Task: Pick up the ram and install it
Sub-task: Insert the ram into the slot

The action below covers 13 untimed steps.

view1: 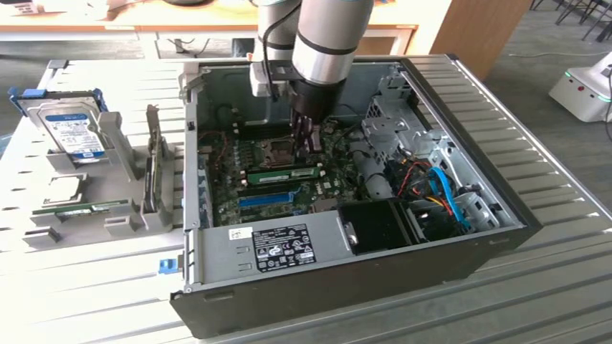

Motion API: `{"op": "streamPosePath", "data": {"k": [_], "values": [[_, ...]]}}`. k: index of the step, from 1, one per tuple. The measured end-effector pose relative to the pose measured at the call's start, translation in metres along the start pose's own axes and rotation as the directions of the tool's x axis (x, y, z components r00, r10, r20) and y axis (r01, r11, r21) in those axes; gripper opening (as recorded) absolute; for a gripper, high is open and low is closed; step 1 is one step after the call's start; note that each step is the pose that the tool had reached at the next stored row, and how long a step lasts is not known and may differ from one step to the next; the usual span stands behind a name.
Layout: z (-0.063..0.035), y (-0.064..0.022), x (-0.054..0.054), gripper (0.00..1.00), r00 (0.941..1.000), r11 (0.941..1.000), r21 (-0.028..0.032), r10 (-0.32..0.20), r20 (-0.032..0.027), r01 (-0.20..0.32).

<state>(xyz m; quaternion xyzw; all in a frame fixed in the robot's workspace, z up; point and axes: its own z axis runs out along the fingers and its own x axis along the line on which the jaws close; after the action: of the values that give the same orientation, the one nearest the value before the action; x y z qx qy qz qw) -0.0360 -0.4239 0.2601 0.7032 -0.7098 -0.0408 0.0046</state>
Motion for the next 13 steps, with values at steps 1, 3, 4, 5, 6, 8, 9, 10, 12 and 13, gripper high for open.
{"op": "streamPosePath", "data": {"k": [1, 3, 4, 5, 6, 8, 9, 10, 12, 13], "values": [[-0.0022, 0.0001, 0.000, 0.25, 1.0000, 1.0000, 0.0000, 0.000, -0.0001, 0.000], [-0.0075, 0.0004, 0.000, 0.25, 1.0000, 1.0000, 0.0000, 0.000, -0.0001, 0.000], [-0.0104, 0.0006, -0.001, 0.25, 1.0000, 1.0000, 0.0000, 0.000, -0.0002, 0.000], [-0.0134, 0.0008, -0.001, 0.25, 1.0000, 1.0000, -0.0001, 0.000, -0.0002, 0.000], [-0.0162, 0.0009, -0.001, 0.25, 1.0000, 1.0000, 0.0000, 0.000, -0.0001, 0.000], [-0.0221, 0.0012, -0.001, 0.25, 1.0000, 1.0000, 0.0000, 0.000, -0.0001, 0.000], [-0.0248, 0.0013, -0.001, 0.25, 1.0000, 1.0000, -0.0001, 0.000, -0.0002, 0.000], [-0.0273, 0.0014, -0.001, 0.25, 1.0000, 1.0000, -0.0001, 0.000, -0.0002, 0.000], [-0.0328, 0.0017, -0.002, 0.25, 1.0000, 1.0000, -0.0001, 0.000, -0.0002, 0.000], [-0.0352, 0.0018, -0.002, 0.25, 1.0000, 1.0000, -0.0001, 0.000, -0.0002, 0.000]]}}
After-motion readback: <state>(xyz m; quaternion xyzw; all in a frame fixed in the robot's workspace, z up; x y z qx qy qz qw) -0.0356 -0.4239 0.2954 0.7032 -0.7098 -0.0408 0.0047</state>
